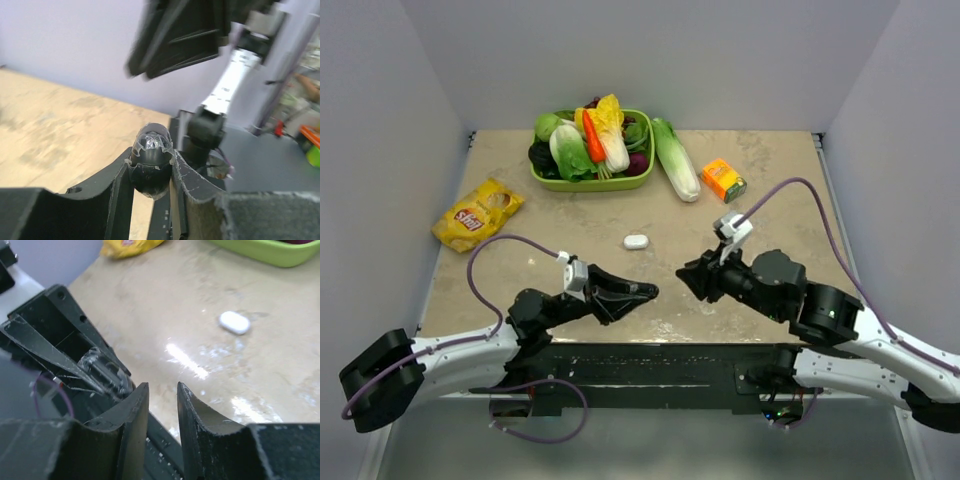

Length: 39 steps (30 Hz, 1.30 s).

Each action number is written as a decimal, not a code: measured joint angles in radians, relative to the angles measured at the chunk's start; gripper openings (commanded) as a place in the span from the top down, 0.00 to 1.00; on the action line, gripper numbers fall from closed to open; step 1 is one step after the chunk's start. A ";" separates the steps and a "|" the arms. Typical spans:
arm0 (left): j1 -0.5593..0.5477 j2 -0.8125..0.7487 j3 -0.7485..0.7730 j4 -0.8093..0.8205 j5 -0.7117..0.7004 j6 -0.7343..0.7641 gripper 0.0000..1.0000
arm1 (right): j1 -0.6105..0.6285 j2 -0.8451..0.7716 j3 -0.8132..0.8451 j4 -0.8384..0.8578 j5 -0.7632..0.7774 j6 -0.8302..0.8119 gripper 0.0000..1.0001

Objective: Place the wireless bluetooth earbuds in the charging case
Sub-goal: Place the charging case at the center of the board.

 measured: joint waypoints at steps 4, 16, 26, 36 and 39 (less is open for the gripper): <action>0.003 0.030 0.011 -0.106 -0.206 -0.003 1.00 | -0.001 -0.070 -0.075 0.039 0.161 0.028 0.65; 0.146 0.559 0.202 -0.306 -0.410 -0.154 1.00 | -0.001 0.081 -0.195 0.098 0.228 0.058 0.60; 0.221 0.704 0.253 -0.358 -0.414 -0.206 0.59 | -0.001 0.050 -0.196 0.124 0.228 0.071 0.58; 0.244 0.635 0.259 -0.477 -0.490 -0.227 0.00 | -0.001 0.048 -0.200 0.127 0.232 0.072 0.57; 0.274 0.528 0.242 -0.585 -0.553 -0.251 0.00 | -0.001 0.038 -0.206 0.127 0.232 0.073 0.57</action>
